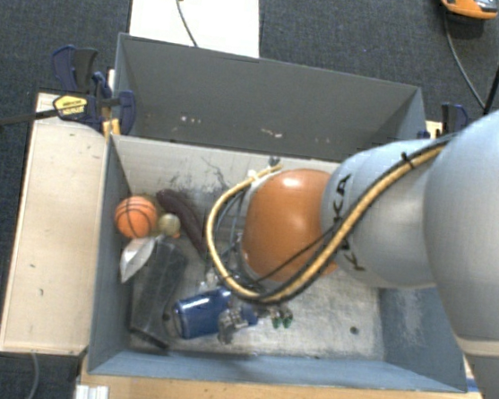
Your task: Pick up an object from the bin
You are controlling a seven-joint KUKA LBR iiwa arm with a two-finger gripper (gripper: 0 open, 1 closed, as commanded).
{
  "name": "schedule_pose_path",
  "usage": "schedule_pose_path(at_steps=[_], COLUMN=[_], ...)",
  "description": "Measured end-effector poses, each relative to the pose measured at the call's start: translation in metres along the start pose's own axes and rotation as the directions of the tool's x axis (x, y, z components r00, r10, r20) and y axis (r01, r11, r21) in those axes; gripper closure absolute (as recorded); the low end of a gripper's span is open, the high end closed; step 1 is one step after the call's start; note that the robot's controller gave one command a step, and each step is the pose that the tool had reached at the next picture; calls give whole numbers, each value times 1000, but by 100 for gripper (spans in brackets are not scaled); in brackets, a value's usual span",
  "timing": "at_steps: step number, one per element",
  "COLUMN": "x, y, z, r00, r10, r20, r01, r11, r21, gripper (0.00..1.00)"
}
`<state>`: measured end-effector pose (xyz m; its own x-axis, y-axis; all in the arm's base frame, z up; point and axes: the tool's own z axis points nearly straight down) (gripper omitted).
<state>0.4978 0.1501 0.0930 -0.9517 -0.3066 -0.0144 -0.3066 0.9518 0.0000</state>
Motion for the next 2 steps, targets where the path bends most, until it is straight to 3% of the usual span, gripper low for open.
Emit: schedule_pose_path(at_steps=[2], x=[0], y=[0], z=[0], r00=[1000], r10=[-6], r20=[0], r01=[6], r11=[1000], r21=[0], gripper=[100])
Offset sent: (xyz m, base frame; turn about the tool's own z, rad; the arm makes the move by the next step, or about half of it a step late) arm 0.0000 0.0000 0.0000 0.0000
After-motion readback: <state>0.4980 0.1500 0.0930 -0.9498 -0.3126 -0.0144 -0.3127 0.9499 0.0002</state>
